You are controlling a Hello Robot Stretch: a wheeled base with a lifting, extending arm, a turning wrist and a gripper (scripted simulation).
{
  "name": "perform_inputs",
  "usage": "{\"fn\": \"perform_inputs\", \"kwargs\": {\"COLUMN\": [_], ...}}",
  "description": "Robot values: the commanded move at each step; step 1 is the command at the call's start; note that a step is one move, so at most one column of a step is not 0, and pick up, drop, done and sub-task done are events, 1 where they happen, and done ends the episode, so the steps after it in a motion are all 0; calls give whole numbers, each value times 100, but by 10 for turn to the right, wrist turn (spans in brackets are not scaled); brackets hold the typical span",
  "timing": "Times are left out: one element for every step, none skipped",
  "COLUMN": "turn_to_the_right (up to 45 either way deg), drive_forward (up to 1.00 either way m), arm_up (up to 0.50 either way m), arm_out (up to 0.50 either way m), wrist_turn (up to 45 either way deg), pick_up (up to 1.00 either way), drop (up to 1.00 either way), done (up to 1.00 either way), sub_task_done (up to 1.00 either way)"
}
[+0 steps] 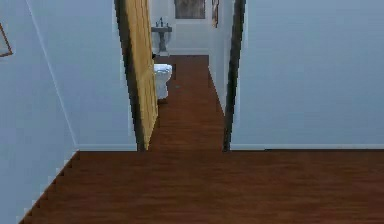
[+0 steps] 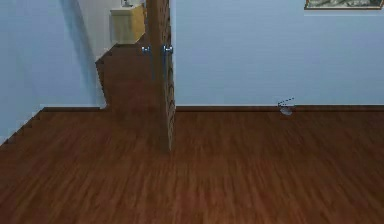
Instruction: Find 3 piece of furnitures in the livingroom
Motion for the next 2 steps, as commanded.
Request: {"fn": "perform_inputs", "kwargs": {"turn_to_the_right": [0,0], "drive_forward": [100,100], "arm_up": [0,0], "arm_out": [0,0], "wrist_turn": [0,0], "pick_up": [0,0], "drop": [0,0], "done": [0,0], "sub_task_done": [0,0]}}
